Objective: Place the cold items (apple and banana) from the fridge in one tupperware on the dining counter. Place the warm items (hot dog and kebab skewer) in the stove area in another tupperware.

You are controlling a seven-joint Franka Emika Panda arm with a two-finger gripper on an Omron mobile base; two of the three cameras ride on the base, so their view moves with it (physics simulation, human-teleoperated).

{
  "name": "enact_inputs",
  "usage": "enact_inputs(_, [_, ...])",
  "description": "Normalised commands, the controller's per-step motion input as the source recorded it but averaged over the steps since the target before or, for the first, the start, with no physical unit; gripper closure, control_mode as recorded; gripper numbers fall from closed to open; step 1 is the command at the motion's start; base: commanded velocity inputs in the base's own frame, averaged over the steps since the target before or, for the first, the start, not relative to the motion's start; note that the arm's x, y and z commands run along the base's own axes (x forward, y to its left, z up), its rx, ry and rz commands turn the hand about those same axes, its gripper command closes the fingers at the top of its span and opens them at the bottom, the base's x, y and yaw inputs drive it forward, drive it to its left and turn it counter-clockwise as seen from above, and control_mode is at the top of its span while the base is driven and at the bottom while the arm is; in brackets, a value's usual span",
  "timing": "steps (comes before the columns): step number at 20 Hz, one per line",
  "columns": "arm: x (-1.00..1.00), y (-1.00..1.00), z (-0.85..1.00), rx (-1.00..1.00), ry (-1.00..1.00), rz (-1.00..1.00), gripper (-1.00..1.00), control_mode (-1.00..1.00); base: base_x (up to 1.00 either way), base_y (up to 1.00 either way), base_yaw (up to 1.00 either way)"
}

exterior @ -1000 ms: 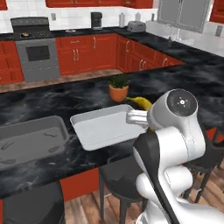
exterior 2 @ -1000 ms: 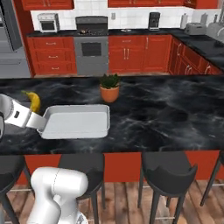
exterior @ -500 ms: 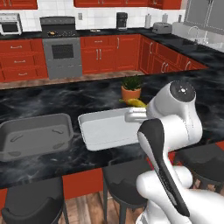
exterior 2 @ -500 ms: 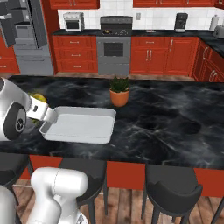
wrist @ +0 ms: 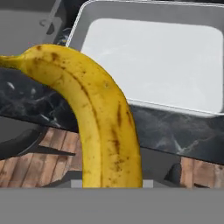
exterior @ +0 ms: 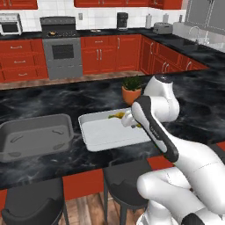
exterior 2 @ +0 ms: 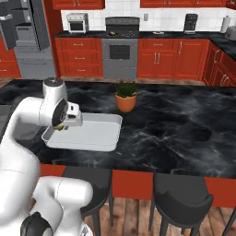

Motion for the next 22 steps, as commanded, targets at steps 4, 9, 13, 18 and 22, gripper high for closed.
enact_inputs(4, [0.70, -0.06, -0.60, -0.07, 0.00, 0.24, 1.00, -1.00, 0.00, 0.00, 0.00])
enact_inputs(9, [0.67, 0.00, -0.47, -0.05, 0.00, 0.14, 1.00, -1.00, 0.00, 0.00, 0.00])
enact_inputs(13, [0.71, 0.00, -0.57, -0.08, 0.00, 0.12, 1.00, -1.00, 0.00, 0.00, 0.00])
enact_inputs(18, [0.69, 0.00, -0.56, -0.02, 0.00, 0.10, 1.00, -1.00, 0.00, 0.00, 0.00])
enact_inputs(22, [0.69, 0.00, -0.55, 0.00, 0.00, 0.08, 1.00, -1.00, 0.00, 0.00, 0.00])
